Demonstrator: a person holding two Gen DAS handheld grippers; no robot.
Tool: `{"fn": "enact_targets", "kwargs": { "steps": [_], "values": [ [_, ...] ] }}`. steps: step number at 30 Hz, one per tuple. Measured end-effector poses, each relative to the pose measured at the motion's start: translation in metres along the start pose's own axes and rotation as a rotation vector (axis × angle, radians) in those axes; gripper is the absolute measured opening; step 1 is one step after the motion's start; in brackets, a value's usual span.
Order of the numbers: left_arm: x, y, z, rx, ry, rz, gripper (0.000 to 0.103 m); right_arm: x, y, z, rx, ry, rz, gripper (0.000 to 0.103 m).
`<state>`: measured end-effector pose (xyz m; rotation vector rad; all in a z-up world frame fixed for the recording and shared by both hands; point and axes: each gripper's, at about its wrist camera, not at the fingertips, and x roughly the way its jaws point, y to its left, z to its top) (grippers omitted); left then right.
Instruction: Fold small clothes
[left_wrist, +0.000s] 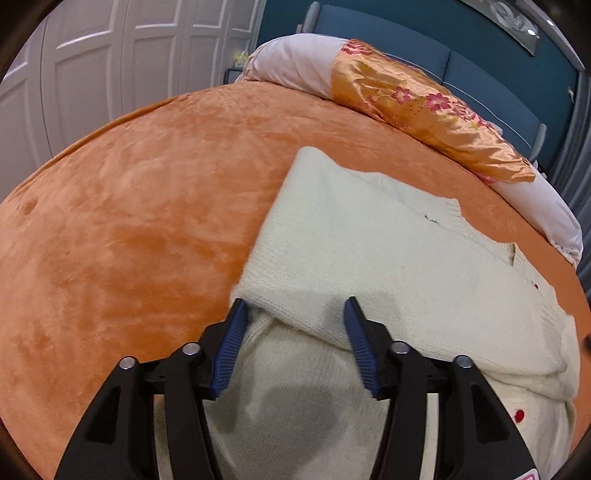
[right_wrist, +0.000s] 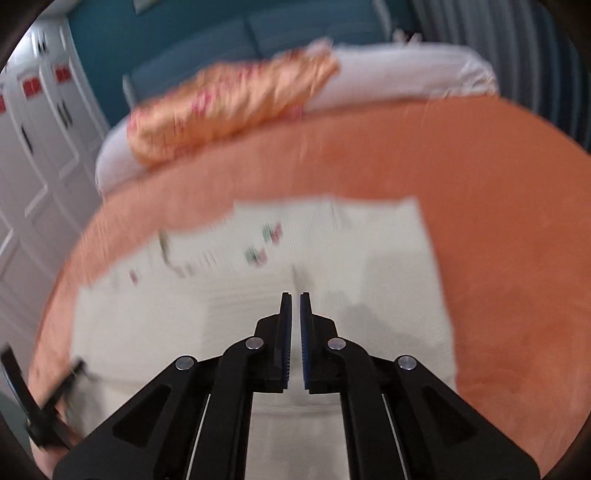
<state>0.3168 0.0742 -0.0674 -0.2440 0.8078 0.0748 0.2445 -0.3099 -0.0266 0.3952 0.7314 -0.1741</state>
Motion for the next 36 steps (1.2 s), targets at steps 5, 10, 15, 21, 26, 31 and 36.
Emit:
{"fn": "enact_targets", "kwargs": {
  "steps": [5, 10, 15, 21, 26, 31, 36],
  "values": [
    [0.001, -0.007, -0.002, 0.038, -0.005, 0.022, 0.059, 0.02, 0.107, -0.003, -0.191, 0.124, 0.266, 0.005],
    [0.001, -0.007, -0.002, 0.029, -0.007, 0.013, 0.06, 0.069, 0.211, -0.031, -0.354, 0.265, 0.393, 0.004],
    [0.001, -0.006, -0.003, 0.022, -0.012, 0.002, 0.061, 0.11, 0.216, -0.044, -0.387, 0.342, 0.301, 0.005],
    [0.002, -0.009, -0.003, 0.03, -0.013, -0.001, 0.064, 0.095, 0.107, -0.025, -0.255, 0.285, 0.246, 0.0],
    [0.005, -0.012, -0.004, 0.048, -0.007, 0.013, 0.066, 0.058, 0.01, -0.019, -0.131, 0.225, 0.134, 0.0],
    [0.001, -0.008, 0.003, 0.025, 0.016, -0.051, 0.074, 0.028, -0.039, -0.019, 0.036, 0.21, 0.156, 0.039],
    [-0.005, 0.009, 0.019, -0.116, 0.101, -0.146, 0.075, 0.032, -0.041, -0.02, 0.094, 0.209, 0.181, 0.071]
  ]
}}
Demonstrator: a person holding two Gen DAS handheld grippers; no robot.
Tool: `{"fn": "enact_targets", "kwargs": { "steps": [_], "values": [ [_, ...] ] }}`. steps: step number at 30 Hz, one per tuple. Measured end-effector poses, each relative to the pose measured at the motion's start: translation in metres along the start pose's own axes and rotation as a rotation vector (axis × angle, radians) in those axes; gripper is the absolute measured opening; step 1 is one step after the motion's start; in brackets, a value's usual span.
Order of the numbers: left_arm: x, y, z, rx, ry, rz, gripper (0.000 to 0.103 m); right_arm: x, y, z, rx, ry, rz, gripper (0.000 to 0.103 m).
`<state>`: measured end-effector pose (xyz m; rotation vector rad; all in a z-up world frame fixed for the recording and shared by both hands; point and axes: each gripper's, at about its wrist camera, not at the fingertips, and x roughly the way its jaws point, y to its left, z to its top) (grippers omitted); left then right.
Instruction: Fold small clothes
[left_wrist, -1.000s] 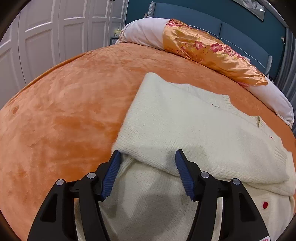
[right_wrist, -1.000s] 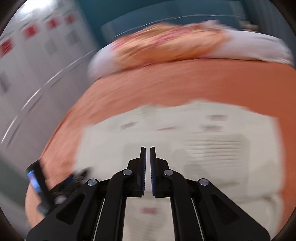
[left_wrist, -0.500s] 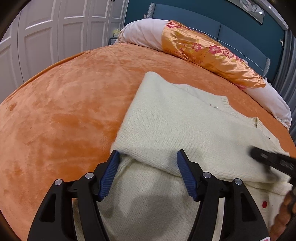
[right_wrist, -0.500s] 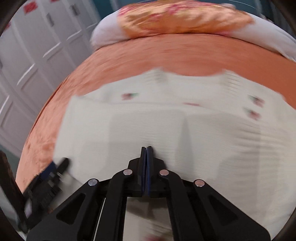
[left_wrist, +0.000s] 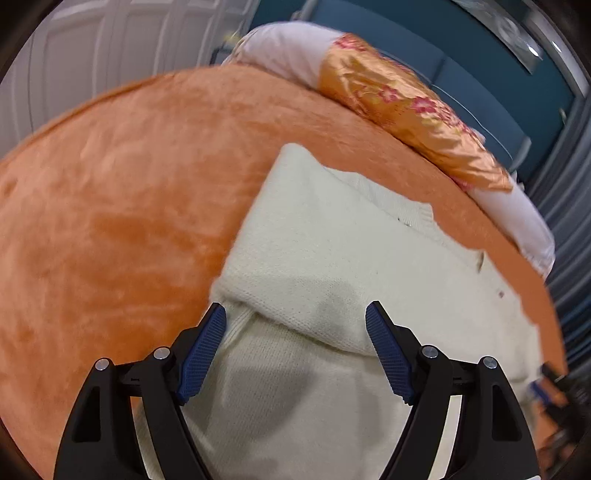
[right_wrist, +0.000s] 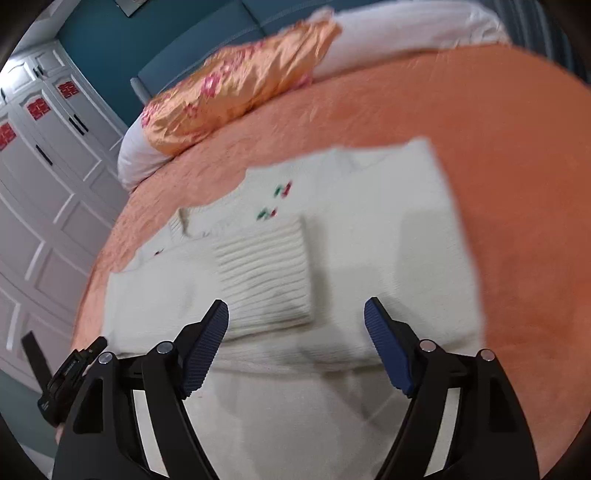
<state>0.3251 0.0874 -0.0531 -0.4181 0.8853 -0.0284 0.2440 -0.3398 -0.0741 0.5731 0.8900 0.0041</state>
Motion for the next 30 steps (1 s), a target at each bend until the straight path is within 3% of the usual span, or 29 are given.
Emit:
{"fn": "enact_targets", "kwargs": {
  "steps": [2, 3, 4, 5, 6, 7, 9, 10, 11, 14, 16, 18, 19, 20, 21, 23, 26, 28, 30],
  "values": [
    [0.002, 0.003, 0.008, -0.065, 0.04, -0.007, 0.071, 0.017, 0.013, 0.004, -0.048, 0.044, -0.021, 0.051],
    [0.003, 0.004, 0.015, -0.094, 0.054, -0.003, 0.058, 0.02, 0.023, 0.006, -0.09, 0.051, -0.046, 0.047],
    [0.003, 0.003, 0.02, -0.096, 0.062, 0.009, 0.05, 0.022, 0.033, 0.008, -0.13, 0.053, -0.078, 0.028],
    [0.004, 0.0, 0.025, -0.081, 0.065, 0.036, 0.03, 0.018, 0.046, 0.013, -0.168, 0.033, -0.076, 0.007],
    [0.003, -0.002, 0.03, -0.062, 0.061, 0.055, 0.016, 0.002, 0.055, 0.019, -0.161, -0.02, 0.004, 0.007],
    [0.0, -0.003, 0.034, -0.048, 0.048, 0.057, 0.011, -0.018, 0.061, 0.024, -0.154, -0.091, 0.089, 0.007],
    [-0.007, -0.004, 0.037, -0.022, 0.019, 0.049, 0.009, -0.062, 0.07, 0.029, -0.165, -0.232, 0.233, 0.007],
    [-0.007, -0.004, 0.034, -0.006, 0.01, 0.069, 0.008, -0.075, 0.068, 0.027, -0.176, -0.296, 0.247, 0.007],
    [-0.005, -0.002, 0.031, 0.007, 0.01, 0.086, 0.008, -0.061, 0.059, 0.026, -0.178, -0.278, 0.174, 0.006],
    [0.014, 0.008, 0.016, -0.002, 0.055, 0.104, 0.01, 0.034, -0.008, 0.019, -0.023, 0.039, -0.06, 0.006],
    [0.012, 0.004, 0.008, 0.053, 0.008, 0.129, 0.013, 0.019, -0.019, 0.017, 0.037, -0.025, 0.032, 0.006],
    [0.013, -0.003, 0.0, 0.133, -0.03, 0.171, 0.015, -0.009, -0.006, 0.017, -0.001, -0.123, 0.092, 0.006],
    [0.014, -0.005, -0.003, 0.15, -0.047, 0.182, 0.015, -0.01, -0.002, 0.015, -0.047, -0.14, 0.061, 0.007],
    [0.014, -0.006, -0.005, 0.155, -0.055, 0.187, 0.016, 0.011, -0.007, 0.012, -0.072, -0.062, -0.029, 0.007],
    [0.014, -0.007, -0.006, 0.161, -0.062, 0.193, 0.016, 0.029, -0.018, 0.008, -0.056, 0.002, -0.04, 0.008],
    [0.014, -0.009, -0.006, 0.169, -0.069, 0.198, 0.016, 0.015, -0.021, 0.012, -0.008, -0.032, -0.011, 0.009],
    [0.016, -0.009, -0.008, 0.18, -0.083, 0.201, 0.016, -0.021, -0.009, 0.014, 0.033, -0.139, -0.125, 0.014],
    [0.018, -0.012, -0.01, 0.194, -0.09, 0.217, 0.016, -0.034, 0.013, 0.01, 0.006, -0.178, -0.071, 0.014],
    [0.019, -0.015, -0.012, 0.21, -0.094, 0.235, 0.016, -0.02, 0.064, 0.011, -0.129, -0.118, -0.007, 0.014]
  ]
}}
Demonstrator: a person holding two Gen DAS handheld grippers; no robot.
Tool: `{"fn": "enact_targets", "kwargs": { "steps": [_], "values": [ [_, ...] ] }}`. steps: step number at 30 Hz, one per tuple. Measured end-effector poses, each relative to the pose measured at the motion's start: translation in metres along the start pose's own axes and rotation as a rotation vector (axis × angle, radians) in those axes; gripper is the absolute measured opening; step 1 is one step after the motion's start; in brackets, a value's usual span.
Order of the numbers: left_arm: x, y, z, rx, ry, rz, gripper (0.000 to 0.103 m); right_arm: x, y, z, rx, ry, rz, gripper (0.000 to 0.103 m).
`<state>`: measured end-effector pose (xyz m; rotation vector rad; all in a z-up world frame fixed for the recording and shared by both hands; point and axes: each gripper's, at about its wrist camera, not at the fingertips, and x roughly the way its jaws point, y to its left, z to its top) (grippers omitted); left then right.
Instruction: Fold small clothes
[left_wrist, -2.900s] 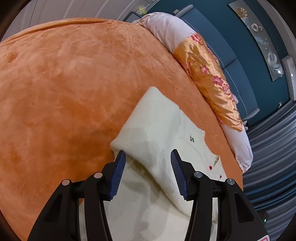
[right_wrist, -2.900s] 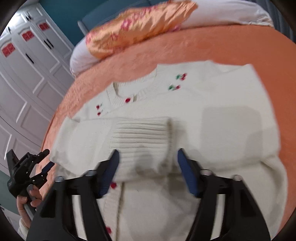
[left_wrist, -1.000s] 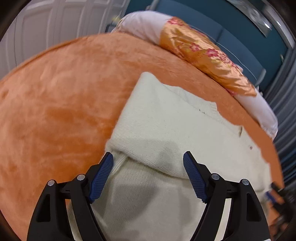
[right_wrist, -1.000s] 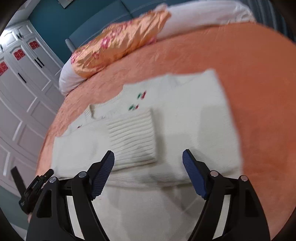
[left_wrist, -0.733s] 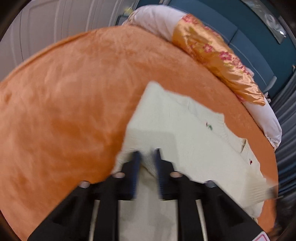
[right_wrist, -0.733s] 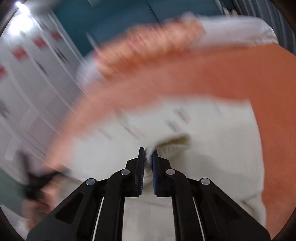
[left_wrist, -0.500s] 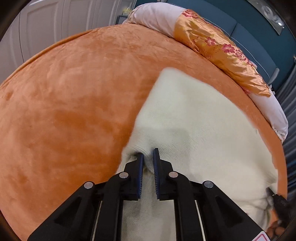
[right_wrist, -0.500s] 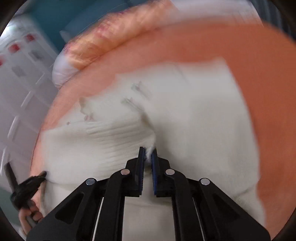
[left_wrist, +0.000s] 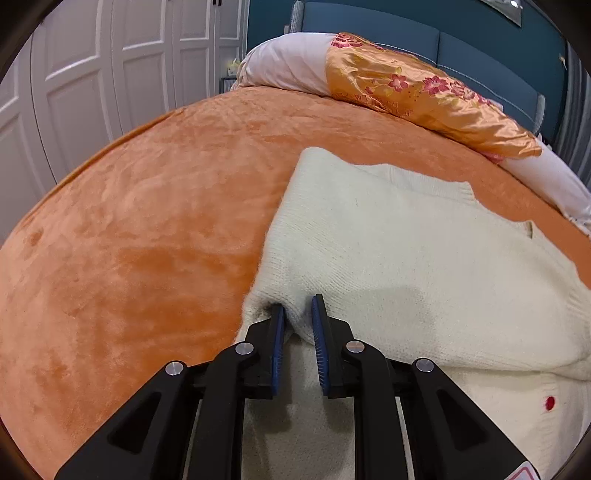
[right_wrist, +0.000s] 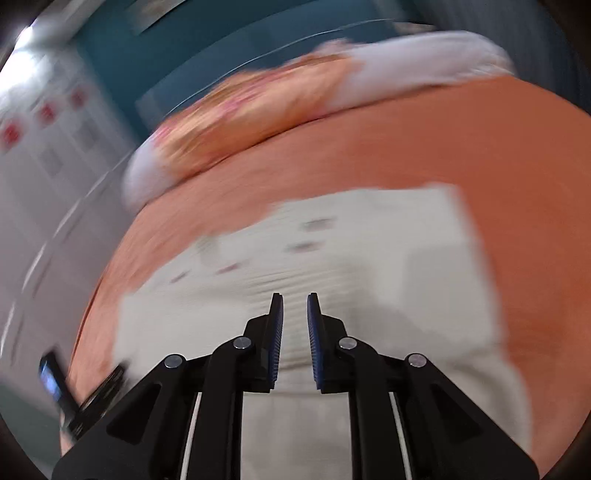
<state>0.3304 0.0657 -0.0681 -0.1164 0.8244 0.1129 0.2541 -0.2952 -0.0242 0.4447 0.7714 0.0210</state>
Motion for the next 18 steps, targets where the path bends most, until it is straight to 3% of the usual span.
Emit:
{"fn": "enact_targets", "kwargs": {
  "steps": [3, 6, 8, 13, 14, 16, 18],
  "values": [
    [0.0, -0.002, 0.0, 0.007, -0.003, 0.009, 0.016, 0.045, 0.088, 0.001, -0.239, 0.109, 0.079, 0.014],
    [0.0, -0.002, 0.0, 0.009, -0.003, 0.01, 0.016, 0.094, 0.146, -0.016, -0.342, 0.196, 0.116, 0.014],
    [0.0, -0.003, 0.0, 0.013, -0.004, 0.014, 0.017, 0.12, 0.162, -0.022, -0.376, 0.243, 0.115, 0.013],
    [0.001, -0.002, 0.0, 0.014, -0.009, 0.013, 0.017, 0.125, 0.108, -0.014, -0.279, 0.2, 0.048, 0.008],
    [0.001, -0.002, -0.001, 0.011, -0.01, 0.01, 0.017, 0.119, 0.076, -0.009, -0.214, 0.183, 0.042, 0.001],
    [0.002, -0.001, -0.002, 0.0, -0.013, -0.003, 0.017, 0.103, 0.027, -0.001, -0.102, 0.154, 0.042, 0.0],
    [0.002, -0.001, -0.002, 0.003, -0.014, -0.001, 0.017, 0.082, -0.028, 0.005, -0.008, 0.109, -0.033, 0.0]
  ]
}}
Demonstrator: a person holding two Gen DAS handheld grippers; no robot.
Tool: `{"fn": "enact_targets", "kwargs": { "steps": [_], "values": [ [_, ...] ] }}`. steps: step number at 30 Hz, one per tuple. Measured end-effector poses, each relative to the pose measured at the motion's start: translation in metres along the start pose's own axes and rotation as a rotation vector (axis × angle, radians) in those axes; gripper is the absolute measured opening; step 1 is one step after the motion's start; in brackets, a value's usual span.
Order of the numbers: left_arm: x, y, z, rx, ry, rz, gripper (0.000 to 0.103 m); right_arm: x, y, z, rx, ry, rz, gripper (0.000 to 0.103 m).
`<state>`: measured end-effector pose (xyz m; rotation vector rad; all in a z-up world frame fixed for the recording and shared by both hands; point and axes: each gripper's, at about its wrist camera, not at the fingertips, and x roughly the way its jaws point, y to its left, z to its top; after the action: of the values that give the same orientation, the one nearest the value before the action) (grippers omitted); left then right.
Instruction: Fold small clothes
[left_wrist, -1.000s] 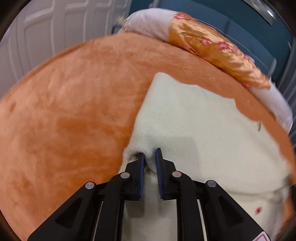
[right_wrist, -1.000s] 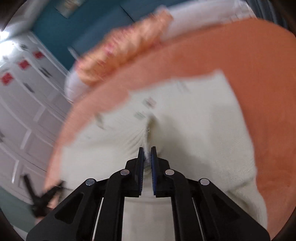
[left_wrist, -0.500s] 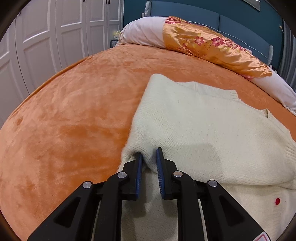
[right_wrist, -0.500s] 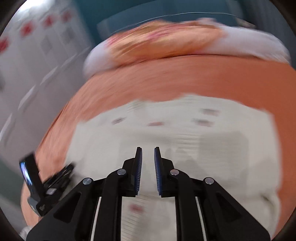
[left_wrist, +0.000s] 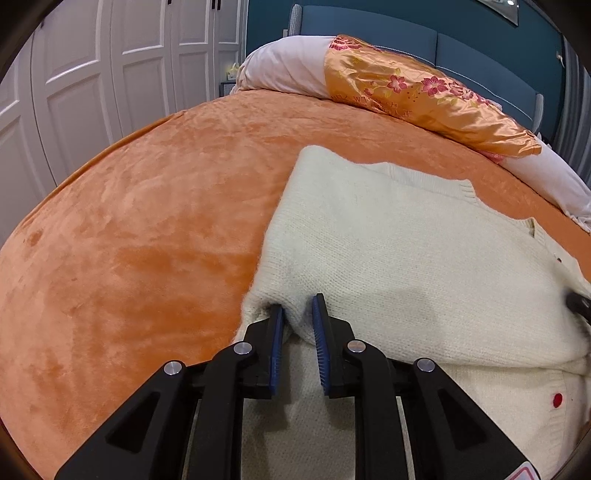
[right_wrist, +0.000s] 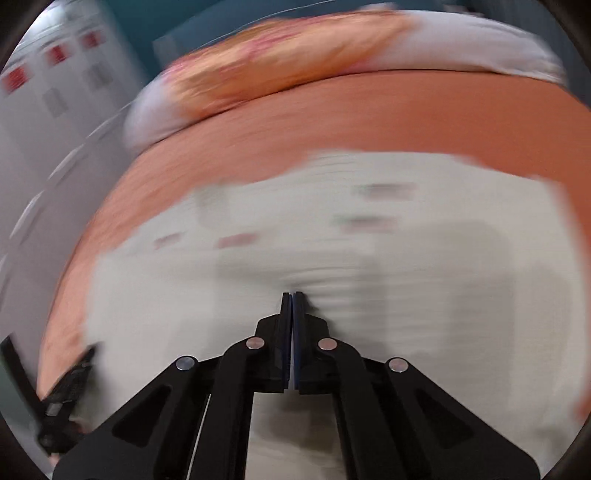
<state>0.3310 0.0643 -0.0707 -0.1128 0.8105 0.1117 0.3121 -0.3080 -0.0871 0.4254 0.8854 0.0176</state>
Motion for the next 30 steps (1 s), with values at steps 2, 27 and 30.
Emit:
{"fn": "enact_targets", "kwargs": {
  "steps": [2, 27, 30],
  "values": [
    [0.001, 0.0, 0.0, 0.007, 0.0, 0.007, 0.017, -0.017, -0.041, -0.003, 0.083, -0.008, 0.024, 0.0],
    [-0.007, -0.01, 0.003, 0.056, 0.024, 0.058, 0.02, -0.109, -0.019, -0.066, 0.084, -0.016, -0.028, 0.013],
    [-0.036, 0.003, -0.004, 0.023, 0.039, 0.007, 0.041, -0.143, -0.011, -0.113, 0.033, -0.009, -0.062, 0.033]
  ]
}}
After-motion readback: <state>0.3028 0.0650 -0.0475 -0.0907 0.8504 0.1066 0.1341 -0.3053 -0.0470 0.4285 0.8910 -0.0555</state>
